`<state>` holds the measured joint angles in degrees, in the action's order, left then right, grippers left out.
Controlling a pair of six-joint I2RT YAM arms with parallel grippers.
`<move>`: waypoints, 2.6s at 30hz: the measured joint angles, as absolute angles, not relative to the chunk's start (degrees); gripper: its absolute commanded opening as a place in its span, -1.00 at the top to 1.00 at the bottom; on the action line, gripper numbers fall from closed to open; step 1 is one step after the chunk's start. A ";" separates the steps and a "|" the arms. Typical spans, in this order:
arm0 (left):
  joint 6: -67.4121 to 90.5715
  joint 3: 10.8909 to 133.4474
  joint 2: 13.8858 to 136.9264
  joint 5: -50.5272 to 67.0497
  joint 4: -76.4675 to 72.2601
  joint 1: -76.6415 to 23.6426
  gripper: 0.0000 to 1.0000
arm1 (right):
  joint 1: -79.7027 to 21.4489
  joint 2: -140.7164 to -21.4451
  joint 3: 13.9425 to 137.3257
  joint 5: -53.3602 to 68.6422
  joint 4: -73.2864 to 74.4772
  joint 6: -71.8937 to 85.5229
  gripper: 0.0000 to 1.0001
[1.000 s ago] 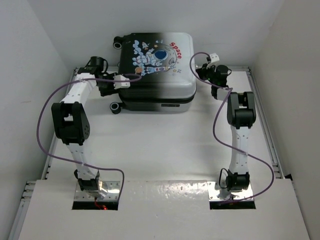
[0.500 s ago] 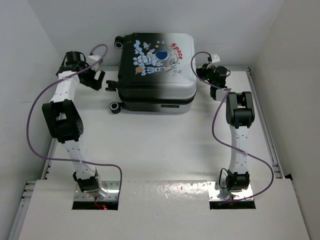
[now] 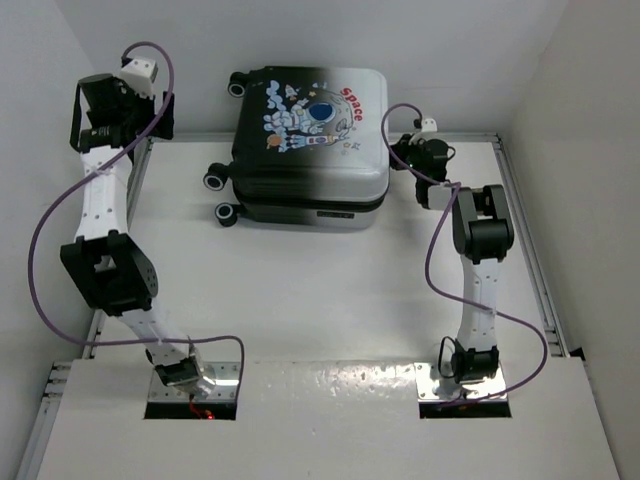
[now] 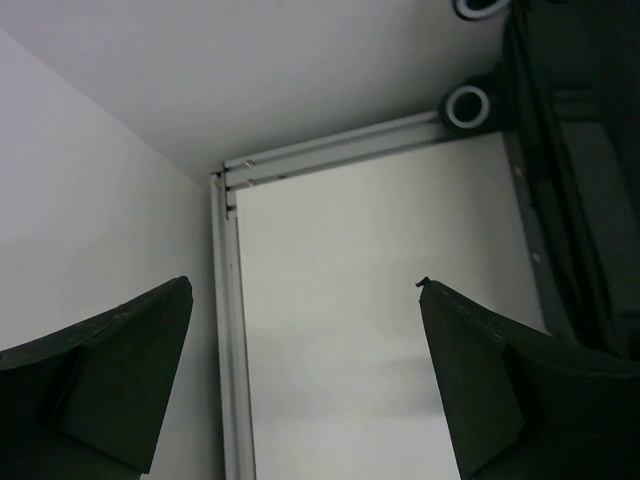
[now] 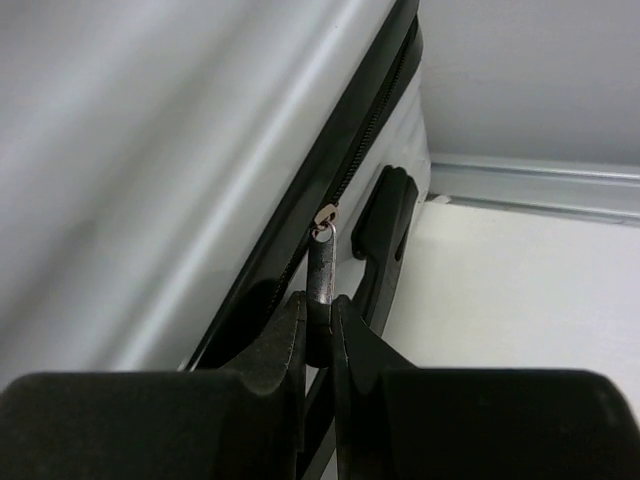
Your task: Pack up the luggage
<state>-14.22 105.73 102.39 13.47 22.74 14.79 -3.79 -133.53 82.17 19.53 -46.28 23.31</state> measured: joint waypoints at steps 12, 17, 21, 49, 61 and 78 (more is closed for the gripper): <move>-28.62 84.86 90.54 28.60 28.08 14.26 -0.80 | -15.84 -123.26 68.71 21.23 -46.09 33.17 1.00; -32.86 84.25 85.95 31.94 30.81 9.85 -0.72 | -22.87 -117.43 62.92 25.67 -42.04 34.54 1.00; -34.76 87.64 84.40 33.15 36.01 1.43 -0.63 | -25.30 -117.08 63.99 25.30 -38.79 28.77 1.00; -22.13 44.49 78.98 -2.15 -1.21 -39.44 -0.53 | -18.96 -123.44 63.24 17.56 -56.73 13.50 1.00; -36.12 32.08 75.22 -9.69 -19.51 -44.69 -0.38 | -17.47 -123.85 63.59 22.39 -57.71 18.61 1.00; -38.00 70.30 120.44 -37.26 -22.09 -47.11 -0.28 | -15.57 -124.66 64.62 26.30 -57.80 21.76 1.00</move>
<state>-38.00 70.30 120.44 -37.26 -22.09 -47.11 -15.57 -124.66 64.62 26.30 -57.80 21.76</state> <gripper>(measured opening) 0.644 0.097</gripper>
